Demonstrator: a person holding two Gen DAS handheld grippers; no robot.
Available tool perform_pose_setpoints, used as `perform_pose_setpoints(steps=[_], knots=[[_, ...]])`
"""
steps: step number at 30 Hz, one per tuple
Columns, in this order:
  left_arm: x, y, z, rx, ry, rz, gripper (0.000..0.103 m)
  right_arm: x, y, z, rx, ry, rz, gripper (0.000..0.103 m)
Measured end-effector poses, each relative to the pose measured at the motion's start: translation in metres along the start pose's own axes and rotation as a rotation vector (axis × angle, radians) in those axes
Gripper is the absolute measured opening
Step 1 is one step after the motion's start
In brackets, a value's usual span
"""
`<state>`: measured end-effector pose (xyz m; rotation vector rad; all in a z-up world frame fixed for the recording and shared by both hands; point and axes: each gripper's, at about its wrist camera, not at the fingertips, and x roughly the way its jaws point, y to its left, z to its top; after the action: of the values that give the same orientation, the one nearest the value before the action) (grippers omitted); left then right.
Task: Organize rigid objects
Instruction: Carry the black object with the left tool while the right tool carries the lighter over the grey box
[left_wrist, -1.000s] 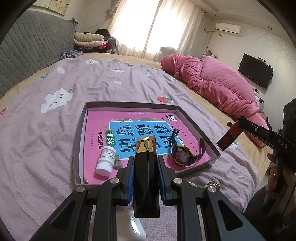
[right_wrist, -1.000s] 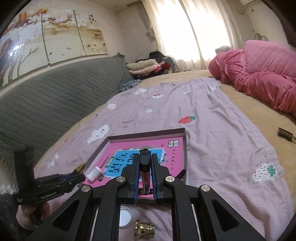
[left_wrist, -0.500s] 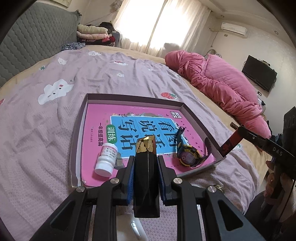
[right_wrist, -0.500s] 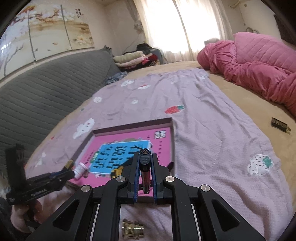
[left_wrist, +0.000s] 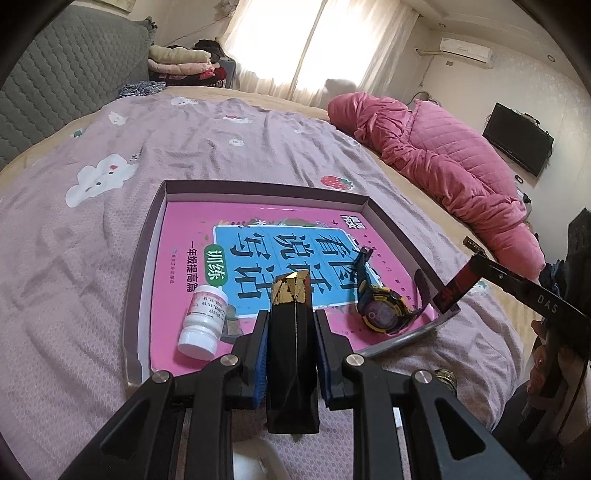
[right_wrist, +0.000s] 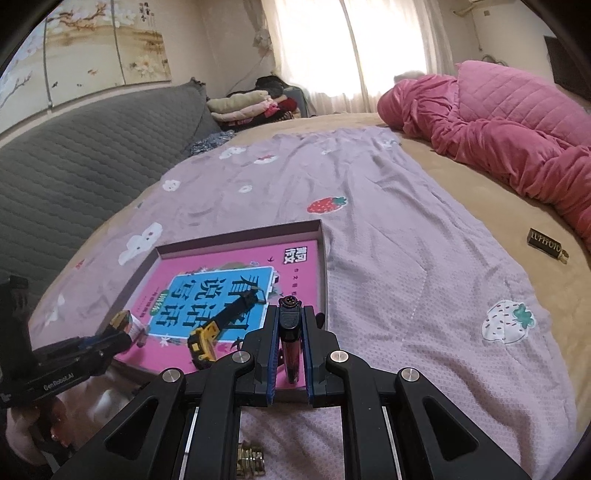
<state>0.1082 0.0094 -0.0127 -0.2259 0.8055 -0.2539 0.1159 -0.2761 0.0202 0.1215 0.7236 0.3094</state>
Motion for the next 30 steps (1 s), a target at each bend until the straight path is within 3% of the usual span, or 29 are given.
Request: perform_pose_setpoints(steps=[30], knots=[[0.031,0.009,0.013,-0.036,0.0,0.018,0.022,0.008,0.005,-0.002,-0.024,0.008,-0.062,0.012]])
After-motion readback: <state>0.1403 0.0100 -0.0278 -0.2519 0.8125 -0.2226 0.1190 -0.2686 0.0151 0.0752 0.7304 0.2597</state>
